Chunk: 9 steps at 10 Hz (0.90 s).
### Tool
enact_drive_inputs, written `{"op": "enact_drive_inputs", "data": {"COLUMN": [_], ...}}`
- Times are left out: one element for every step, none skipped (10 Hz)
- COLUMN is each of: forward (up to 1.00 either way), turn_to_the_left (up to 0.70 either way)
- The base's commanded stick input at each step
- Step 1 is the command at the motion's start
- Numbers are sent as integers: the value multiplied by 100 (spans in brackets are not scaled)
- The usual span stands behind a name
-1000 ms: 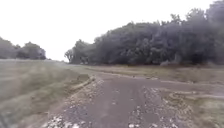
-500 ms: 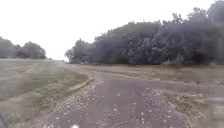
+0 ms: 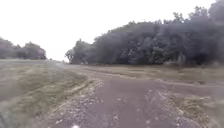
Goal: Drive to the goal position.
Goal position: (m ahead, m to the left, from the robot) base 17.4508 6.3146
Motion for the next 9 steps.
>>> {"op": "enact_drive_inputs", "data": {"forward": [45,45,45,45,45,45,45,45,45], "turn_to_the_left": [-20,-8,0,0,0,0,0,0,0]}}
